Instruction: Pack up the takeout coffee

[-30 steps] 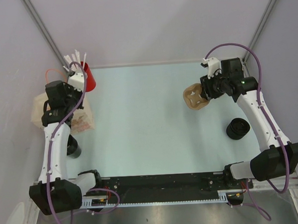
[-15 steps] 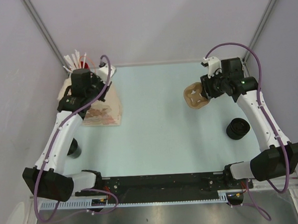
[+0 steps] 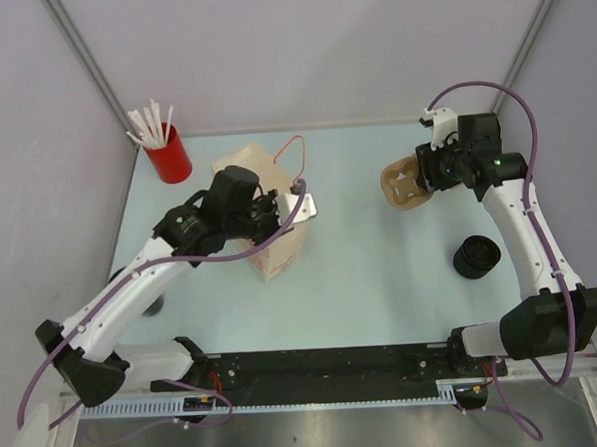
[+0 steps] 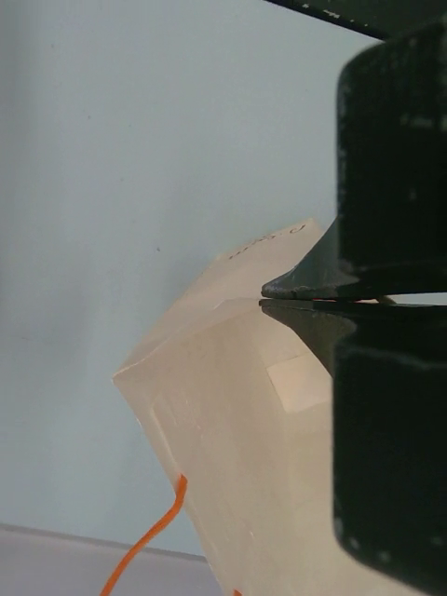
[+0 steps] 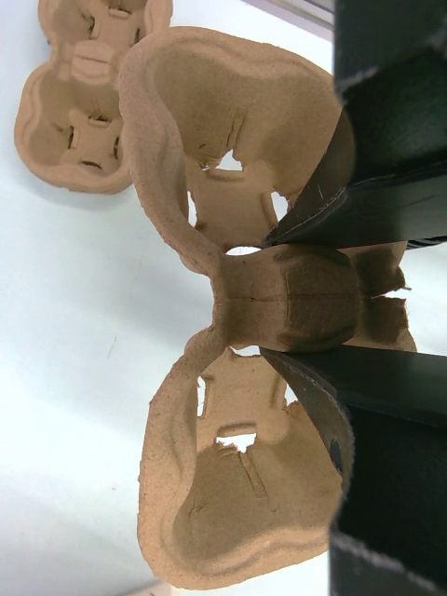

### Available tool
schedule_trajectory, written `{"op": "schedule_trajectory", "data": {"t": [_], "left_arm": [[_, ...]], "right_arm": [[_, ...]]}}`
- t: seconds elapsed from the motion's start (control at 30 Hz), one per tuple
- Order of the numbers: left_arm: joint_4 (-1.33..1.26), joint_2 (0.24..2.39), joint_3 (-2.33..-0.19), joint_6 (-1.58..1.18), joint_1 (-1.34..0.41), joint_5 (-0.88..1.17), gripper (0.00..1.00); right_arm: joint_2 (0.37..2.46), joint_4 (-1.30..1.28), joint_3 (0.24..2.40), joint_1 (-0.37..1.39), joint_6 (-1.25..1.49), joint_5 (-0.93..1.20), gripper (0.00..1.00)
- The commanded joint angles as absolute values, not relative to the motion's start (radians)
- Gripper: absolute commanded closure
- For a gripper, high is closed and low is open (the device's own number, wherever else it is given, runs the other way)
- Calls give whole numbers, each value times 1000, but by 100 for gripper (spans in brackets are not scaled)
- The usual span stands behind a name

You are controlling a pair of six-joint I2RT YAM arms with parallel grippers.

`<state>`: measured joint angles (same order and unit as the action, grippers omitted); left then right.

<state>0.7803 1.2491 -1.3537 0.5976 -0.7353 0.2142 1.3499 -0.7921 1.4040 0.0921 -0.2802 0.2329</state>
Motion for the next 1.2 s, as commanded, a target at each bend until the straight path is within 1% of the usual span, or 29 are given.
{"op": "schedule_trajectory", "data": {"t": [0.0,0.03,0.17,0.2,0.23,0.3,0.37,0.4,0.5,0.53,0.57,0.63,0.77,0.87,1.03,1.17], "left_arm": [[804,1111,-1305,686,-739,250,97],[798,1097,-1299,687,-739,245,93],[764,1036,-1279,707,-739,212,88],[756,1028,-1273,707,-739,200,84],[746,1017,-1266,706,-738,175,63],[720,1006,-1243,703,-739,158,46],[698,988,-1217,693,-738,130,39],[690,983,-1210,693,-738,127,25],[687,973,-1206,692,-739,123,17],[684,971,-1210,680,-738,120,12],[681,968,-1230,675,-738,109,10],[667,969,-1264,652,-736,77,4],[622,980,-1405,586,-684,19,1],[586,1000,-1469,543,-644,-53,1],[555,1051,-1456,554,-586,-110,0],[598,1152,-1469,542,-525,-86,0]], "right_arm": [[1318,-750,1399,84,-270,235,62],[1318,-752,1399,84,-271,244,62],[1321,-750,1399,83,-272,262,62],[1324,-752,1401,81,-272,262,62],[1327,-753,1401,80,-272,262,62],[1328,-755,1399,75,-272,265,62],[1333,-758,1401,69,-270,268,62],[1332,-759,1401,69,-271,271,62],[1335,-761,1401,67,-272,275,62],[1336,-762,1401,66,-273,275,62],[1336,-764,1401,66,-275,276,63],[1336,-765,1397,67,-275,278,63],[1332,-764,1393,67,-279,278,63],[1331,-762,1393,67,-279,278,63],[1330,-762,1388,66,-279,276,63],[1328,-759,1388,66,-278,278,63]]}}
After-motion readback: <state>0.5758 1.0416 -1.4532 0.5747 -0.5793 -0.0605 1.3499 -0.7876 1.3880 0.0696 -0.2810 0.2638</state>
